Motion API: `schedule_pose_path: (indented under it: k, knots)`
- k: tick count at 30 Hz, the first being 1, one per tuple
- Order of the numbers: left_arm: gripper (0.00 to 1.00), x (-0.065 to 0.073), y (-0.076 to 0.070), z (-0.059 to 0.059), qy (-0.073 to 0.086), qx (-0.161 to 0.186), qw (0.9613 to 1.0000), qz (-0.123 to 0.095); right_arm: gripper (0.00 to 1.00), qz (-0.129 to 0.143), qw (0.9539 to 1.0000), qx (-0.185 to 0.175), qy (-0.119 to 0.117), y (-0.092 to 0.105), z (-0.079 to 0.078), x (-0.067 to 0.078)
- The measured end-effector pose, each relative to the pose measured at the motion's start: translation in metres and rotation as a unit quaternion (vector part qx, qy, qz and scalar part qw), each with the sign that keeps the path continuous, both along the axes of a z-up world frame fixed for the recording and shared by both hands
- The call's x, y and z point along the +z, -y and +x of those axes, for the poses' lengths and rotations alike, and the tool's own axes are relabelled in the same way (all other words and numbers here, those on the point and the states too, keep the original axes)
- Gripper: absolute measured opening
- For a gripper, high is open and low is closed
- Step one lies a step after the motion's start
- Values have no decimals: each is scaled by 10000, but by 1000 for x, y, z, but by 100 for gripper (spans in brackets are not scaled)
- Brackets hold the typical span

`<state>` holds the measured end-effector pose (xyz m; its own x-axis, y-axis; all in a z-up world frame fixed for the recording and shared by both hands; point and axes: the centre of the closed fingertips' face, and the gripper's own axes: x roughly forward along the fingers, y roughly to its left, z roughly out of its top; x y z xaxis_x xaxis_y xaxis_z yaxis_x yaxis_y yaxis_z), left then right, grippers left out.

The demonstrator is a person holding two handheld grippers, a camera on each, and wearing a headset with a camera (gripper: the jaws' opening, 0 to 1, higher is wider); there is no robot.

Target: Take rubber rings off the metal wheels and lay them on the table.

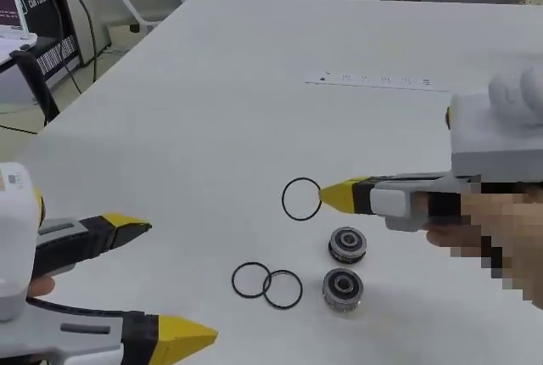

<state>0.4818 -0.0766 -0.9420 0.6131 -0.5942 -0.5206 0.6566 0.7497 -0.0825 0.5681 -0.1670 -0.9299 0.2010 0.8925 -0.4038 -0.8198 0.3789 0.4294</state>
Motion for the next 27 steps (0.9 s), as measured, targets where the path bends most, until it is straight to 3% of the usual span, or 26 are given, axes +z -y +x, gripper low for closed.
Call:
schedule_pose_path:
  k: [10, 27]
  knots:
    - [86, -1, -1, 1, -27, 47, 10000, -32, 0, -480, 9958, 777, 9, -24, -37, -26]
    - [86, -4, -3, 1, -86, 92, 9999, -94, 0, -1036, 9859, 1299, -193, -28, -62, -68]
